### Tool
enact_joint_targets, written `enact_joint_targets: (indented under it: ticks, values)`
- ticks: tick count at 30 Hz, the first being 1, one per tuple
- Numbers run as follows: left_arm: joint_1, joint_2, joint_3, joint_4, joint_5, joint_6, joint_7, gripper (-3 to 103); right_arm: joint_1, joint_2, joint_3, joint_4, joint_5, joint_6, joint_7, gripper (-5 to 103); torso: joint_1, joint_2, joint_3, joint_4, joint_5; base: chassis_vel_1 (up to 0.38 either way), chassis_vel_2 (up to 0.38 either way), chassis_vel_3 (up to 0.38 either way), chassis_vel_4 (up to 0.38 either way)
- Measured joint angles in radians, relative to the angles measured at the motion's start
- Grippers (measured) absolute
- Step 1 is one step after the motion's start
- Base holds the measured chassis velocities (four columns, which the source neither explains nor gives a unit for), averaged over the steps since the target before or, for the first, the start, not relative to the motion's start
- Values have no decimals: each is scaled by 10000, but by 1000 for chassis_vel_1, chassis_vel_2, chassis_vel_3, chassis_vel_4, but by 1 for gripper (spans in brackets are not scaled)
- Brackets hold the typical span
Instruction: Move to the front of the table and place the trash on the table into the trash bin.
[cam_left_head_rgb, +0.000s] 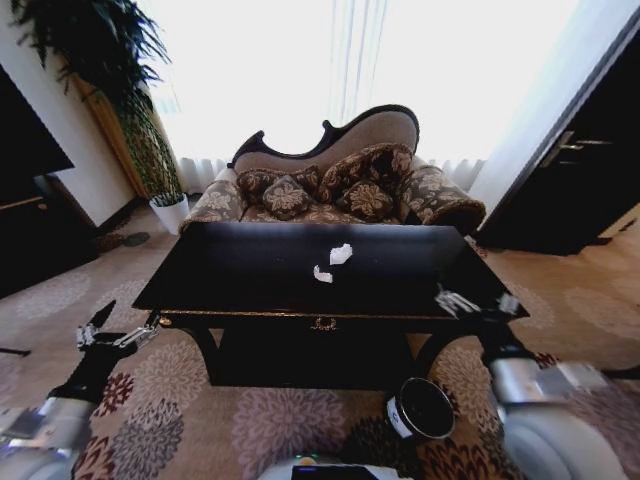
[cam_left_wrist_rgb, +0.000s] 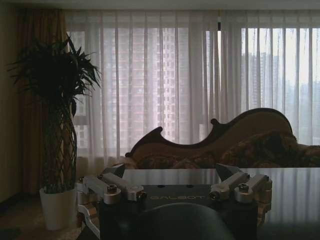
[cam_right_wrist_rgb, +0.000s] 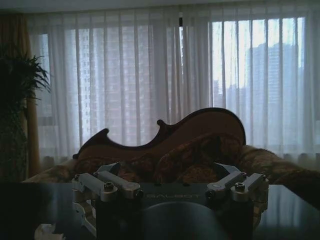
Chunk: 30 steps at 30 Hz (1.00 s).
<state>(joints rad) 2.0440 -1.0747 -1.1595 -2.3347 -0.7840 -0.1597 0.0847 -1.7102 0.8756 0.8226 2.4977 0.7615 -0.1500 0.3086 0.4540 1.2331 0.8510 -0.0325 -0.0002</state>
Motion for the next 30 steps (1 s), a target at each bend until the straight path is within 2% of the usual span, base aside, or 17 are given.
enact_joint_targets:
  ticks: [3,4,9,10,12,13,14,17,18,19,20,24,25,28,30]
  values:
    - [0,-1,0,0,0,0,-2,100,928,-1076,-412,-532,1335,-708,340,100,0,0,0,0,3,0,0,0,0]
    - [0,-1,0,0,0,0,-2,100,928,-1076,-412,-532,1335,-708,340,100,0,0,0,0,3,0,0,0,0]
    - [0,0,0,0,0,0,-1,100,2942,-3162,-1383,-1790,2920,-1328,825,100,1,-1,1,2,2,0,0,0,0]
    - [0,0,0,0,0,0,-1,100,2942,-3162,-1383,-1790,2920,-1328,825,100,1,-1,1,2,2,0,0,0,0]
    - [0,0,0,0,0,0,-1,100,3846,-3857,-2123,-2299,3381,-1431,926,100,1,-1,1,1,1,0,0,0,0]
    - [0,0,0,0,0,0,-1,100,4729,-4201,-2844,-2620,3711,-1524,1041,100,0,0,1,0,0,0,0,0,0]
    - [0,0,0,0,0,0,-1,100,4729,-4201,-2844,-2620,3711,-1524,1041,100,0,0,1,0,0,0,0,0,0]
    - [0,-1,0,0,0,0,-2,100,6748,-4537,-4630,-3103,4241,-1702,1366,100,0,0,0,2,-2,0,0,0,0]
    - [0,0,0,0,0,0,-2,100,7574,-4548,-5530,-3317,4335,-1768,1516,100,1,0,0,2,0,0,0,0,0]
    - [0,0,0,0,0,0,-2,100,7574,-4548,-5530,-3317,4335,-1768,1516,100,1,0,0,2,0,0,0,0,0]
    - [0,0,0,0,0,0,-2,100,8159,-4521,-6198,-3483,4402,-1801,1595,100,1,0,0,2,-1,0,0,0,0]
    - [0,-1,0,1,0,0,-2,100,10944,-4023,-8776,-4205,5043,-2067,2057,100,-1,1,-1,2,-4,0,0,0,0]
    - [0,-1,0,1,0,0,-2,100,10944,-4023,-8776,-4205,5043,-2067,2057,100,-1,1,-1,2,-4,0,0,0,0]
    - [0,0,0,0,0,0,2,100,12398,-3452,-10421,-4976,5195,-2198,2324,100,0,1,0,2,-5,0,0,0,0]
    - [0,0,0,0,0,0,0,100,12704,-3284,-10792,-5200,5199,-2237,2368,100,0,0,0,2,-2,0,0,0,0]
